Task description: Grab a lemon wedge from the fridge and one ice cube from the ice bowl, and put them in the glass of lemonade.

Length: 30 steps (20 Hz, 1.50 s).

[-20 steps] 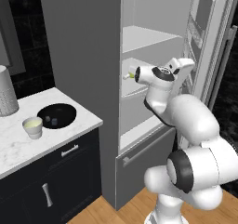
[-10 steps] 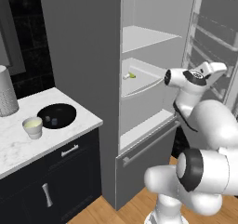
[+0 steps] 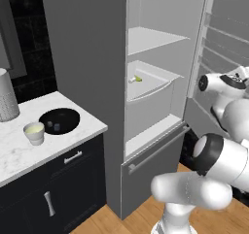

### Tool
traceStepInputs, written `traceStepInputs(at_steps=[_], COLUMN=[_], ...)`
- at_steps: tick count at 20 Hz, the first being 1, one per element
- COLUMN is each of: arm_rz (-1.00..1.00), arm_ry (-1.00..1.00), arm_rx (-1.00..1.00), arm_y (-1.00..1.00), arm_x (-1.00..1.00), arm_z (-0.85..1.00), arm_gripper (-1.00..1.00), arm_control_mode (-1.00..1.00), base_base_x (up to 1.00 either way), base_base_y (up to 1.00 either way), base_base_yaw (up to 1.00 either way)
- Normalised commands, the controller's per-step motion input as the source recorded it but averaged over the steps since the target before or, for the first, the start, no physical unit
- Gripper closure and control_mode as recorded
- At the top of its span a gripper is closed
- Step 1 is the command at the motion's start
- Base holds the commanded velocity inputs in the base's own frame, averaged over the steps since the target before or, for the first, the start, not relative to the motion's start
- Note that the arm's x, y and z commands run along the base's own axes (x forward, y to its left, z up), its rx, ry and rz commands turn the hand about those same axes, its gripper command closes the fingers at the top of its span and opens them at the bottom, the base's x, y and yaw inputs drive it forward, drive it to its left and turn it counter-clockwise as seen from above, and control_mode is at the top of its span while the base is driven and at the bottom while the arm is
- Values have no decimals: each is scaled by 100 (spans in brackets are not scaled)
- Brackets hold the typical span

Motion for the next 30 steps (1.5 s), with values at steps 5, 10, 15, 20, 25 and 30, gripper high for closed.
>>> traceStepInputs(at_steps=[5, 10, 15, 20, 25, 30], arm_rz=[5, 6, 7, 11, 10, 4], arm_ry=[-1, 0, 0, 0, 0, 0], arm_rx=[0, 0, 0, 0, -2, -3], arm_y=[-59, -30, -43, -24, -7, 0], arm_x=[3, -1, 24, 2, -24, -11], arm_z=[12, 13, 0, 17, 50, 49], arm_gripper=[-100, -100, -100, -100, -100, -100], arm_control_mode=[-100, -100, -100, -100, -100, -100], base_base_x=[0, 0, 0, 0, 0, 0], base_base_y=[0, 0, 0, 0, 0, 0], base_base_yaw=[0, 0, 0, 0, 0, 0])
